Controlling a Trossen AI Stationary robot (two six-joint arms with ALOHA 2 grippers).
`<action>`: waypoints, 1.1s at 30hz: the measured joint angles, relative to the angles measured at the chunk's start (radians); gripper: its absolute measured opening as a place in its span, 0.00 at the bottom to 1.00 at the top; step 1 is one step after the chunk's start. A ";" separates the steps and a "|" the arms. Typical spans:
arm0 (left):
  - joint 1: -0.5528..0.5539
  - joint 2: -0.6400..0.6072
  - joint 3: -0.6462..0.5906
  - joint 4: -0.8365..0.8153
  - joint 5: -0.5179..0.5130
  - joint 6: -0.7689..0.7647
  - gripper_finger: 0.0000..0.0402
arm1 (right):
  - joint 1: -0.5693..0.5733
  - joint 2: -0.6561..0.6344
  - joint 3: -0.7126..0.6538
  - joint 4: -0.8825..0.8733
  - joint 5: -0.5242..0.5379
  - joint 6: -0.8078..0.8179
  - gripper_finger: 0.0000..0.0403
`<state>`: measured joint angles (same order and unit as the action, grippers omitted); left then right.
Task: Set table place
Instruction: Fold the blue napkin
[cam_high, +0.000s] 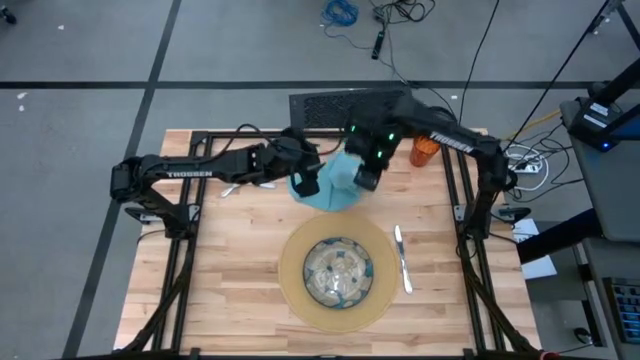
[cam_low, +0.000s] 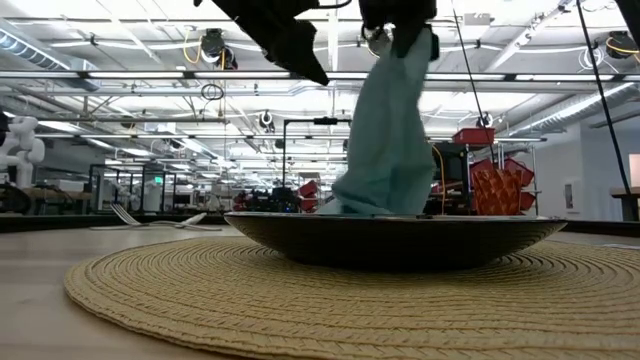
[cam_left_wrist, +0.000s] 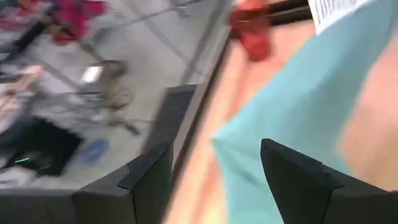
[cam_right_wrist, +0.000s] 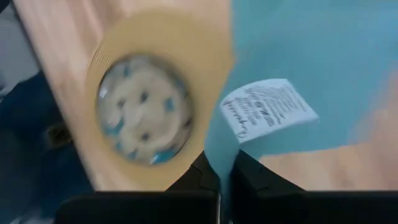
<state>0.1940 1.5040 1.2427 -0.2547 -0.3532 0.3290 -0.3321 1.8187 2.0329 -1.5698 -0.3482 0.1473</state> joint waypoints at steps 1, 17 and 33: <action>0.000 0.000 0.000 -0.012 0.048 -0.002 0.57 | 0.014 0.000 -0.038 -0.002 -0.036 0.014 0.00; -0.007 -0.022 -0.050 -0.103 0.193 0.019 0.57 | 0.240 -0.028 -0.107 0.265 -0.312 -0.070 0.00; -0.008 -0.283 -0.068 -0.101 0.187 0.015 0.57 | 0.014 -0.131 0.274 0.612 -0.338 -0.228 0.00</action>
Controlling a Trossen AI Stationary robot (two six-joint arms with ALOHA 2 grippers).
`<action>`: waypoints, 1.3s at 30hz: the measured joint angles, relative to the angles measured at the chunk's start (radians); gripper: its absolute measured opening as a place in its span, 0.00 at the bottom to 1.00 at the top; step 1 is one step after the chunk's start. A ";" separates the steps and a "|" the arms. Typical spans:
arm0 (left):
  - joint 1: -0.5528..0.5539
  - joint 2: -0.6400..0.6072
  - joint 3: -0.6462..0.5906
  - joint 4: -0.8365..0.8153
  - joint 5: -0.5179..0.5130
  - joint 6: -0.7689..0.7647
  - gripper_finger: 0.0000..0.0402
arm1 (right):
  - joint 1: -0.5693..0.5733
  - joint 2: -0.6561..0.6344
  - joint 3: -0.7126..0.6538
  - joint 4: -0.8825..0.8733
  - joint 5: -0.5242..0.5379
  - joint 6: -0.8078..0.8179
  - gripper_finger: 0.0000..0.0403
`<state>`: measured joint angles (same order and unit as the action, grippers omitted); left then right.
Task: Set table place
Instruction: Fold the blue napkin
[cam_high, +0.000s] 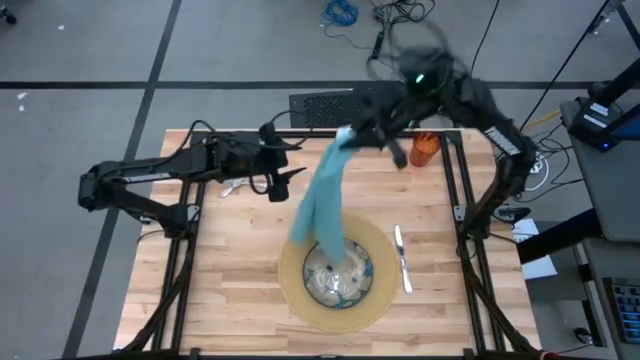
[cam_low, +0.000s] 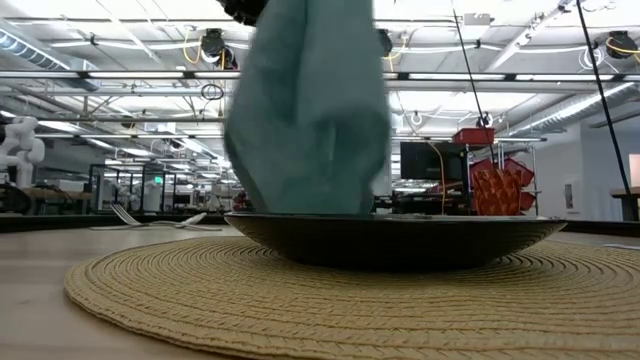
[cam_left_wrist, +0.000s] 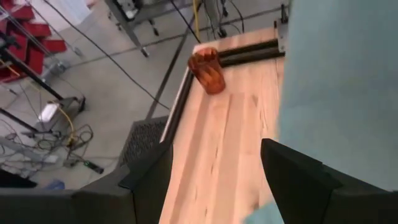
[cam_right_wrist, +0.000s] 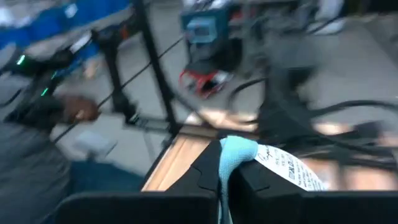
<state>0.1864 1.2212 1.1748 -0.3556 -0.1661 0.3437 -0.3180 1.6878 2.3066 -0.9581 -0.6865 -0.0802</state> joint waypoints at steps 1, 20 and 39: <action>-0.002 -0.007 0.000 -0.008 -0.002 -0.010 0.57 | -0.021 -0.004 0.000 0.007 0.000 0.008 0.00; -0.019 -0.010 -0.004 0.075 0.019 0.005 0.57 | 0.094 0.071 -0.003 -0.365 -0.021 0.053 0.00; -0.071 0.213 -0.004 0.588 -0.198 0.063 0.57 | -0.014 0.194 -0.002 -0.253 -0.036 -0.055 0.00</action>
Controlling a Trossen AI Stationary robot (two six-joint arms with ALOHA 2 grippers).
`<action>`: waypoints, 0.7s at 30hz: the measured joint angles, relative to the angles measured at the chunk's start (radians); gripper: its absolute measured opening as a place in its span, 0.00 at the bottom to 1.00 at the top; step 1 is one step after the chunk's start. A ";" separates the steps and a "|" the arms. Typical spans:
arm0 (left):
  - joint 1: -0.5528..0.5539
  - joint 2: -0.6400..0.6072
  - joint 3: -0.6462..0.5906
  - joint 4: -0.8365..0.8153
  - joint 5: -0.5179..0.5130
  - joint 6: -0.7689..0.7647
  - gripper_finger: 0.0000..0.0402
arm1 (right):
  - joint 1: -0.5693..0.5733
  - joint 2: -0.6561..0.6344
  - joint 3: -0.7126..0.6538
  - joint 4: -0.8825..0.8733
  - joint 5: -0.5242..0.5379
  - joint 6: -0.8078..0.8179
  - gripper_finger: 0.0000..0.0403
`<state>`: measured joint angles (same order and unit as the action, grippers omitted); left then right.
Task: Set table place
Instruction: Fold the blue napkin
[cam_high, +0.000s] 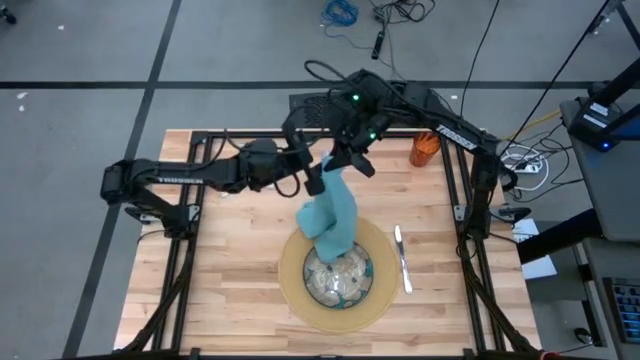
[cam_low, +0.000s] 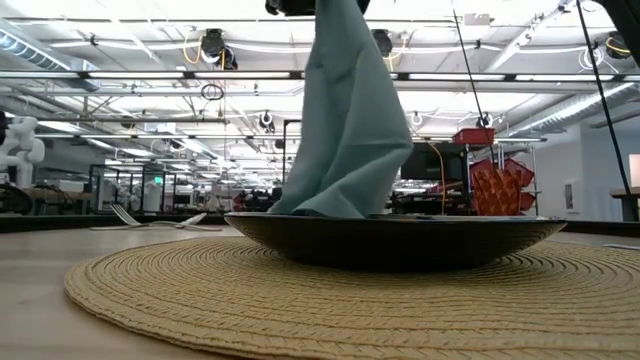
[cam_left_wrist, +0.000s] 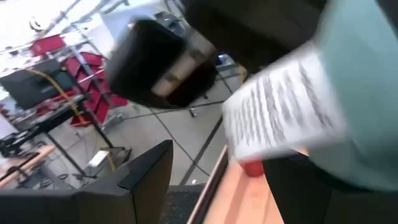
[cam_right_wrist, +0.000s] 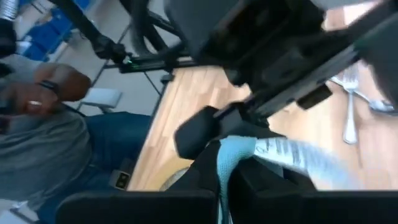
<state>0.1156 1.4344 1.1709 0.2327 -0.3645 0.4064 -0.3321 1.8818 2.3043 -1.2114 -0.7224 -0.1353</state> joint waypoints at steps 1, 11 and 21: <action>0.001 0.001 0.000 0.011 0.000 -0.002 0.57 | -0.002 0.003 0.000 -0.009 0.006 -0.011 0.00; 0.036 -0.009 0.001 -0.134 0.084 0.068 0.39 | 0.012 0.004 0.000 -0.091 0.042 -0.064 0.00; 0.007 -0.223 0.002 -0.387 0.169 -0.061 0.42 | -0.001 -0.004 0.000 -0.151 0.073 -0.118 0.00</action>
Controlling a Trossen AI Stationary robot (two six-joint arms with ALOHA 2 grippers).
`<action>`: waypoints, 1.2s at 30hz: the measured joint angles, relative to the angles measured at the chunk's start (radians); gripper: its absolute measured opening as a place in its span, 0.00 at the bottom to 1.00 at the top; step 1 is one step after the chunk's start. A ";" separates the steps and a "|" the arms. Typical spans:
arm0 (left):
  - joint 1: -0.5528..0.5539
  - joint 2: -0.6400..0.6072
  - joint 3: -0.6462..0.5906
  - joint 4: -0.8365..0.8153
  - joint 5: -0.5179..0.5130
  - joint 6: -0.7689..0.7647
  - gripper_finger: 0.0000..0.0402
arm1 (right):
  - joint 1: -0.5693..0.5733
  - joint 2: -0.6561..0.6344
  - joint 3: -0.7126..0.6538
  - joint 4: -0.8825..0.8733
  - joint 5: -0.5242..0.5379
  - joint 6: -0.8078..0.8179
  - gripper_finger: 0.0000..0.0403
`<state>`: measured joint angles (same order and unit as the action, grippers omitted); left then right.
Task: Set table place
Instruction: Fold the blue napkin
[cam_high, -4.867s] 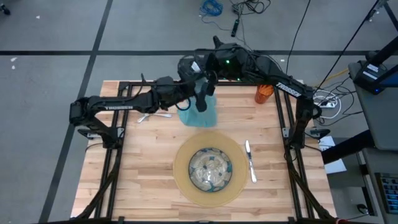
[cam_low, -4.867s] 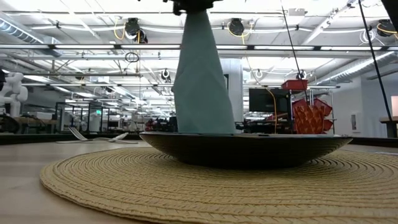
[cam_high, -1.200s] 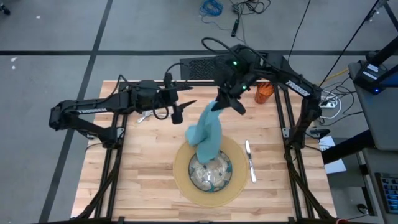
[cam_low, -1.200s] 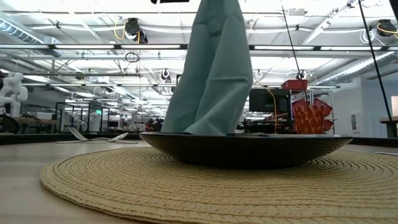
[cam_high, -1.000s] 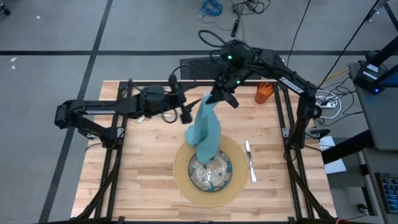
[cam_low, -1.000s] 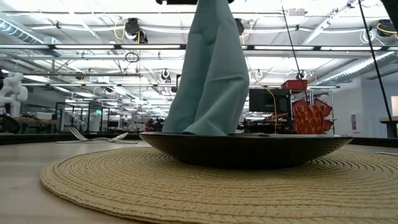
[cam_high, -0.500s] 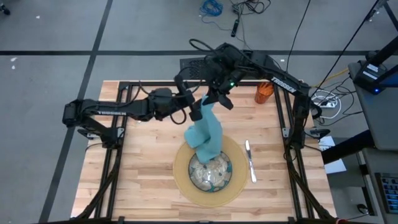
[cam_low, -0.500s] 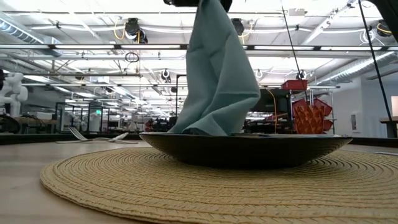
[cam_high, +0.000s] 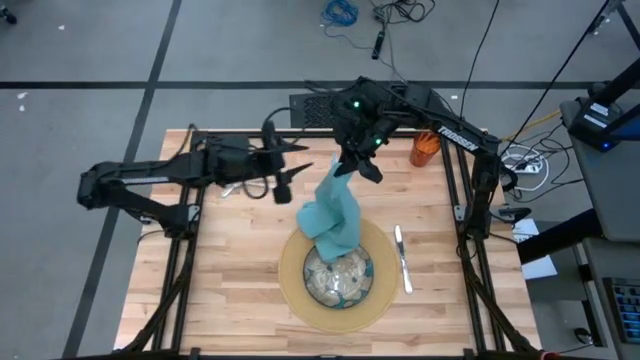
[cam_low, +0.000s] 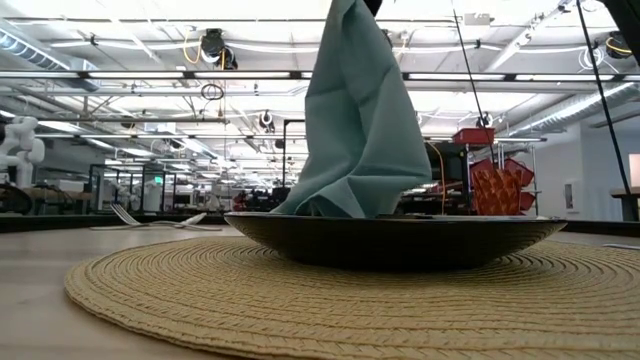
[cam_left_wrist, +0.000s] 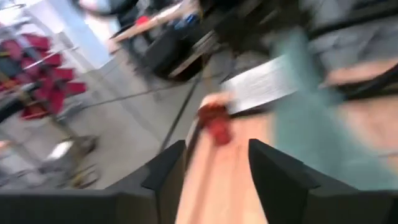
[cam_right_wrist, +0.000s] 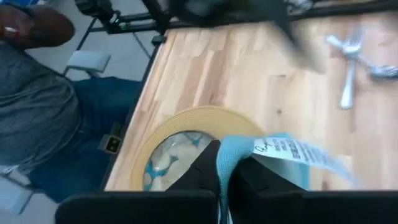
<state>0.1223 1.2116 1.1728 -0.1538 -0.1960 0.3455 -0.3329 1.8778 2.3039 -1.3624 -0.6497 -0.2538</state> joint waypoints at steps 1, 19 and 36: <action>-0.007 -0.017 0.000 -0.009 0.008 -0.018 0.44 | -0.003 -0.001 0.000 0.010 -0.003 -0.001 0.00; -0.068 0.097 -0.002 0.203 0.010 -0.102 0.61 | 0.005 -0.001 0.000 0.086 -0.002 0.002 0.00; -0.070 0.109 -0.002 0.184 -0.139 -0.035 0.61 | 0.028 0.000 0.000 0.077 0.040 0.002 0.00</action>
<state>0.0525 1.3201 1.1713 0.0306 -0.3353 0.3105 -0.3047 1.8778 2.3035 -1.2850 -0.6096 -0.2516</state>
